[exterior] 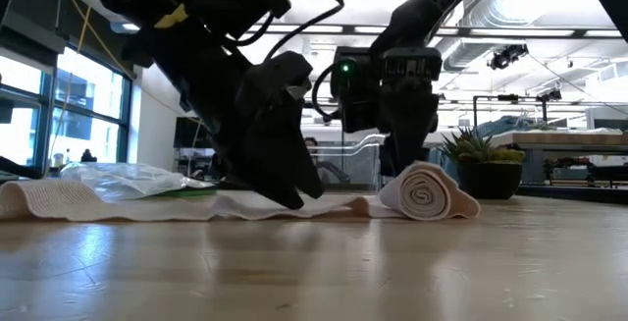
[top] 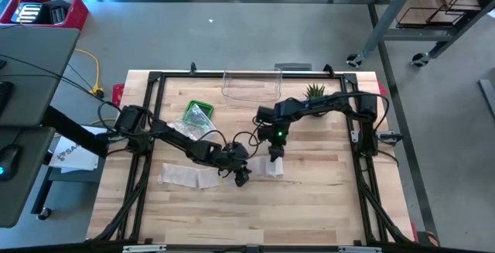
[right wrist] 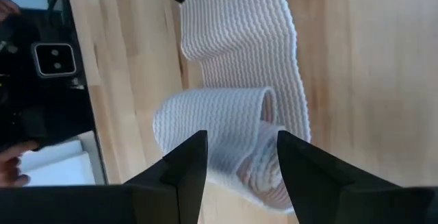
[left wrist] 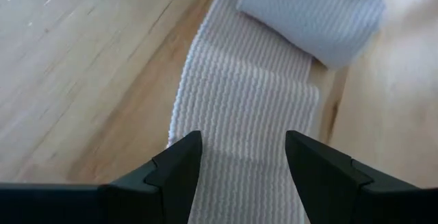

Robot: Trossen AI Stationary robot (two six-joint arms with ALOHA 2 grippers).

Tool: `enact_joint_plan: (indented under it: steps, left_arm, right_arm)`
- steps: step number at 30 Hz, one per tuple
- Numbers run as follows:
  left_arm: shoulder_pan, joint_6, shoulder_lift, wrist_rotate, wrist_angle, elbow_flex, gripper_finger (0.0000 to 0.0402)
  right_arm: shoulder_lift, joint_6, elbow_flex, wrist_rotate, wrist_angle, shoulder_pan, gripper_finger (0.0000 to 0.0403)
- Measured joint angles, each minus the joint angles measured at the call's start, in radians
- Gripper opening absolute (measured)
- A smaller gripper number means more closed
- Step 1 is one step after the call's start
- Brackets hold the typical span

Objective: Roll bandage
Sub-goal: Roll the bandage

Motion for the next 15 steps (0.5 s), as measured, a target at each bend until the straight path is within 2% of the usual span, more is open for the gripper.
enact_joint_plan:
  steps: [10, 15]
  left_arm:
    - [0.005, 0.006, 0.003, -0.023, -0.005, 0.001, 0.0211]
    - [0.004, 0.014, 0.004, -0.025, -0.006, 0.001, 0.0211]
  right_arm:
    - [0.0, -0.015, 0.0, 0.063, 0.018, 0.068, 0.0167]
    - [0.0, 0.008, 0.0, 0.068, 0.044, 0.091, 0.0141]
